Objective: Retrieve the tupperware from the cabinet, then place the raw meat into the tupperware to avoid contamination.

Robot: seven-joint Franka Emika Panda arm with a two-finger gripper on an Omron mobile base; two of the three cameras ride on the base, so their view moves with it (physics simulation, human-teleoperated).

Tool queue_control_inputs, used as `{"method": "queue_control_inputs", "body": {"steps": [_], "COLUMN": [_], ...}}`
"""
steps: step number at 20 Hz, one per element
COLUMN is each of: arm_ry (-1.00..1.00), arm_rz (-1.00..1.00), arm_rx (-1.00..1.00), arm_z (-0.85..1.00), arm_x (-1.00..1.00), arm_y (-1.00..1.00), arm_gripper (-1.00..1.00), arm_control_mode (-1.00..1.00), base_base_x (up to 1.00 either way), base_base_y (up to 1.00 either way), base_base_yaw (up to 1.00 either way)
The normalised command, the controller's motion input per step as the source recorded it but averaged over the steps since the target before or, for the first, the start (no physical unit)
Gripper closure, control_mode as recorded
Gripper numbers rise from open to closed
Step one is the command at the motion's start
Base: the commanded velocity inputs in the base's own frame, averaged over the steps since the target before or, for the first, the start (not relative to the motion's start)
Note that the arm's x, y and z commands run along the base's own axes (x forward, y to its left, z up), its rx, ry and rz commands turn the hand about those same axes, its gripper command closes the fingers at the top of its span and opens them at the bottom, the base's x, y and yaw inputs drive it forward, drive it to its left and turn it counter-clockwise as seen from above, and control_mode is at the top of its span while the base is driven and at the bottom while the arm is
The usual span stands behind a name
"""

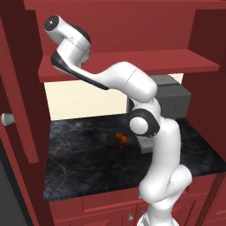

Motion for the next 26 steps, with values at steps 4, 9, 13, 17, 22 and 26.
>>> {"method": "queue_control_inputs", "body": {"steps": [4, 9, 13, 17, 22, 26], "arm_ry": [0.01, 0.06, 0.07, 0.08, 0.08, 0.07], "arm_rz": [0.00, 0.00, 0.00, 0.00, 0.00, 0.00], "arm_rx": [-0.01, 0.00, 0.00, 0.00, 0.00, 0.00], "arm_z": [-0.10, -0.26, -0.30, -0.34, -0.32, -0.28], "arm_x": [0.38, 0.15, 0.04, 0.00, 0.01, 0.01], "arm_y": [0.05, 0.12, 0.19, 0.32, 0.39, 0.36], "arm_gripper": [-1.00, -1.00, -1.00, -1.00, 1.00, 1.00], "arm_control_mode": [-1.00, -1.00, -1.00, -1.00, -1.00, -1.00], "base_base_x": [0.00, 0.00, 0.00, 0.00, 0.00, 0.00], "base_base_y": [0.00, 0.00, 0.00, 0.00, 0.00, 0.00], "base_base_yaw": [0.00, 0.00, 0.00, 0.00, 0.00, 0.00]}}
